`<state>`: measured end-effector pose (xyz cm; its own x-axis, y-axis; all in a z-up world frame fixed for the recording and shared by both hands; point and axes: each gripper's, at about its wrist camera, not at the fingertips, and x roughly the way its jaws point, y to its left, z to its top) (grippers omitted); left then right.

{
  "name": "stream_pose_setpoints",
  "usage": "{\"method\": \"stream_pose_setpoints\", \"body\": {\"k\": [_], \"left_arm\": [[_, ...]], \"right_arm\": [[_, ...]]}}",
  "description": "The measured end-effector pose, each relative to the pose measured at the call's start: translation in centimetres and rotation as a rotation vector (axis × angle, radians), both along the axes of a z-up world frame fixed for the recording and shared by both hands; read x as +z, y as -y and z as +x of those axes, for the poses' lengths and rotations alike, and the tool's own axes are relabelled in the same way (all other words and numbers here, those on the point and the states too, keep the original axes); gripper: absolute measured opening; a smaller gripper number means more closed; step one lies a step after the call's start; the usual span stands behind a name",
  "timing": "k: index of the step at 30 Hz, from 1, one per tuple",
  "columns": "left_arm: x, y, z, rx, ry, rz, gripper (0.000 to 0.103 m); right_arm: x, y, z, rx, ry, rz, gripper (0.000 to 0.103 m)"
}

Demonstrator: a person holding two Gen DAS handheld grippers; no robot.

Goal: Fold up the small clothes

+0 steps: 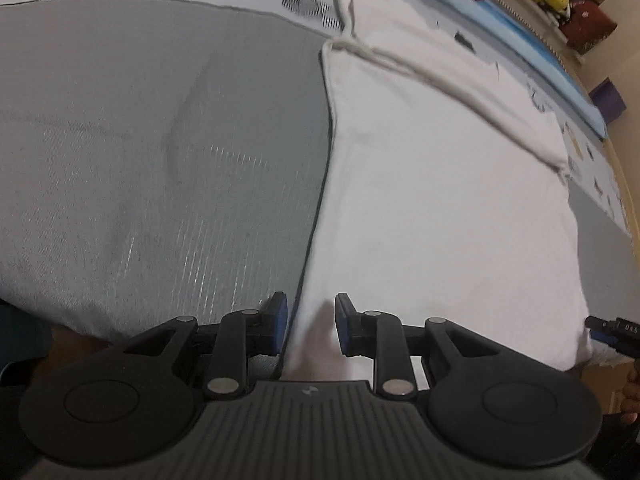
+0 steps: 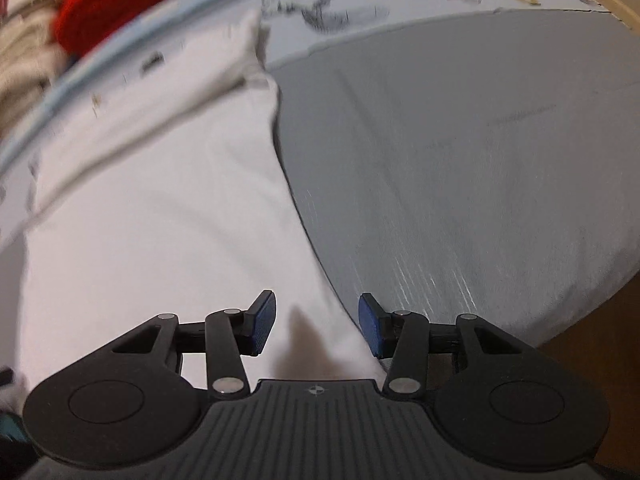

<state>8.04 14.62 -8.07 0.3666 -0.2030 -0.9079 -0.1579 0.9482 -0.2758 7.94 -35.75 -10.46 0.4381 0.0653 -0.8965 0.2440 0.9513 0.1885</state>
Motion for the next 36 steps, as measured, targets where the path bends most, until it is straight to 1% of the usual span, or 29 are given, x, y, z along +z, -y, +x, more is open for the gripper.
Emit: {"method": "stream_pose_setpoints", "body": {"k": [2,4,7,9,10,11,12,13,15,16,18,20,22,23,24,25,26,34,36], "left_arm": [[-0.6,-0.1,-0.2,-0.012,-0.016,0.022,0.028],[-0.9,-0.2,-0.4,-0.013,-0.010,0.029,0.028],[-0.8,0.2,-0.5,-0.031,-0.007,0.039,0.028],[-0.9,0.9,-0.5,-0.053,0.002,0.057,0.027],[-0.9,1.2,-0.5,-0.072,0.009,0.067,0.025],[-0.9,1.6,-0.6,-0.094,0.016,0.073,0.011],[-0.8,1.9,-0.7,-0.108,0.025,0.079,0.004],[-0.7,1.9,-0.8,-0.108,0.039,0.085,0.004],[0.3,1.5,-1.1,-0.092,0.083,0.086,0.004],[0.9,1.2,-1.3,-0.081,0.103,0.069,0.004],[1.7,0.7,-1.9,-0.074,0.130,0.037,0.004],[1.3,0.7,-2.0,-0.085,0.103,0.037,0.004],[0.3,0.9,-1.7,-0.099,0.047,0.018,0.006],[-0.2,1.0,-1.6,-0.102,0.031,0.015,0.009],[-0.4,1.0,-1.6,-0.101,0.024,0.018,0.014],[-0.6,1.1,-1.5,-0.103,0.020,0.020,0.015],[-0.7,1.1,-1.5,-0.104,0.016,0.018,0.015],[-1.2,1.1,-1.0,-0.090,-0.005,0.026,0.015],[-1.3,1.3,-0.7,-0.085,-0.008,0.024,0.015]], "right_arm": [[-0.5,-0.1,0.1,-0.005,-0.022,-0.004,0.048],[-1.2,-0.4,-0.1,0.010,-0.043,0.010,0.048],[-1.2,-1.5,-0.3,0.073,-0.039,-0.062,0.048],[-1.1,-2.4,-0.7,0.099,-0.037,-0.094,0.044],[-0.9,-2.4,-0.5,0.110,-0.038,-0.099,0.034],[-0.8,-2.6,-0.6,0.124,-0.035,-0.096,0.014],[-0.7,-2.8,-0.7,0.139,-0.028,-0.072,0.005],[-0.3,-2.6,-0.9,0.141,-0.022,-0.054,0.005],[0.3,-2.6,-1.2,0.130,-0.004,-0.057,0.005],[0.9,-2.3,-1.5,0.109,0.012,-0.049,0.005],[2.2,-1.6,-2.2,0.072,0.057,0.005,0.005],[2.5,-1.2,-2.8,0.057,0.067,0.019,0.005],[1.5,-1.4,-2.7,0.061,0.028,0.019,0.006],[0.9,-1.5,-2.6,0.064,0.001,0.010,0.007],[0.5,-1.5,-2.3,0.059,-0.016,-0.005,0.008],[0.1,-1.6,-2.2,0.055,-0.033,-0.016,0.013],[-0.2,-1.5,-2.2,0.051,-0.044,-0.017,0.015],[-0.3,-1.2,-2.2,0.056,-0.052,-0.012,0.018],[-0.2,-1.2,-2.2,0.049,-0.058,-0.013,0.022]]}}
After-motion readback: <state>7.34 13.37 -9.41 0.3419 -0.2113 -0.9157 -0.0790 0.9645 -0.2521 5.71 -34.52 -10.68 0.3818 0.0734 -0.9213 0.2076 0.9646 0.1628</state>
